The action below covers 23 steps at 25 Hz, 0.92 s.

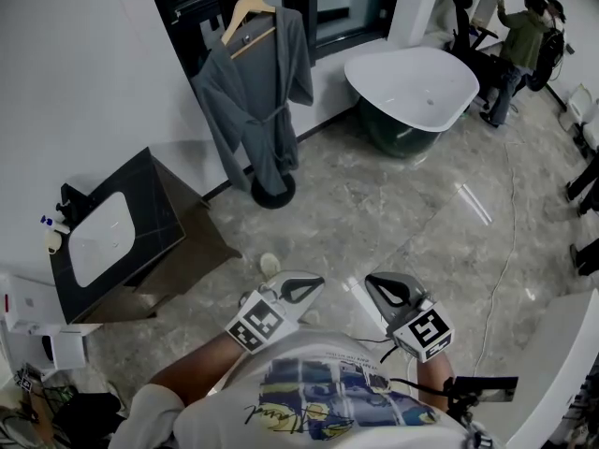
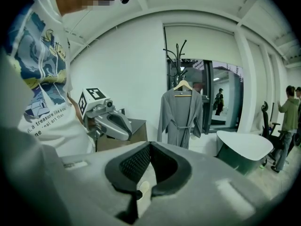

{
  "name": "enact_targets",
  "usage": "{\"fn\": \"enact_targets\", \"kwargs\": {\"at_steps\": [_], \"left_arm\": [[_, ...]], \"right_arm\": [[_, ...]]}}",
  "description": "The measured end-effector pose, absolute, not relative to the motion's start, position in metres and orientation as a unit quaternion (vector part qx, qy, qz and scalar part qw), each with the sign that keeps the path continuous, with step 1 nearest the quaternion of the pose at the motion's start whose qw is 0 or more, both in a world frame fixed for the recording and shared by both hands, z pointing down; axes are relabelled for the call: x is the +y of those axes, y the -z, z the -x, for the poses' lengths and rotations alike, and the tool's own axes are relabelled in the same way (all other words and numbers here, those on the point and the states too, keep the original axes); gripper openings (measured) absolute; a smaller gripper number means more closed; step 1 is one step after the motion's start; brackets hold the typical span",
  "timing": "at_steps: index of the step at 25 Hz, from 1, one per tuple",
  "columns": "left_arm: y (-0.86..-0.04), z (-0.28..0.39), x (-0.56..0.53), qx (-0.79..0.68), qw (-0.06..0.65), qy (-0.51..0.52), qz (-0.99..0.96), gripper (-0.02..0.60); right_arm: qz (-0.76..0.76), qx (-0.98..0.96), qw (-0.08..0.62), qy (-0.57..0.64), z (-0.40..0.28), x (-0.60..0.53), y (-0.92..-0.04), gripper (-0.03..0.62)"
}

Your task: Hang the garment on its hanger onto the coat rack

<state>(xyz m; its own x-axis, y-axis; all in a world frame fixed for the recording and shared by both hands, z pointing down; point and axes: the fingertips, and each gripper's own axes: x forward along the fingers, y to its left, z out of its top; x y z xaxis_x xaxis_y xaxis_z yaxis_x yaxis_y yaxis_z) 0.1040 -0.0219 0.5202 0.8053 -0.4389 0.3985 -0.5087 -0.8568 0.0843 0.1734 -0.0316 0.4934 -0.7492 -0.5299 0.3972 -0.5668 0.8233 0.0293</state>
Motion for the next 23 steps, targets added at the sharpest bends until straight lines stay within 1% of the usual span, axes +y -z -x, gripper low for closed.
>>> {"fn": "enact_targets", "kwargs": {"at_steps": [13,17,23], "left_arm": [[-0.519,-0.087,-0.044,-0.266,0.098,-0.174,-0.943,0.003],[-0.518,-0.079,-0.057,-0.274,0.099,-0.171,-0.941,0.003],[-0.520,-0.060,-0.077,-0.290,0.105,-0.175,-0.935,0.003]], "right_arm": [[-0.278,-0.937,0.212,-0.028,-0.157,-0.047,-0.490,0.002],[-0.280,-0.938,0.201,-0.032,-0.151,-0.060,-0.495,0.002],[-0.264,-0.939,0.219,-0.035,-0.133,-0.081,-0.496,0.002]]}}
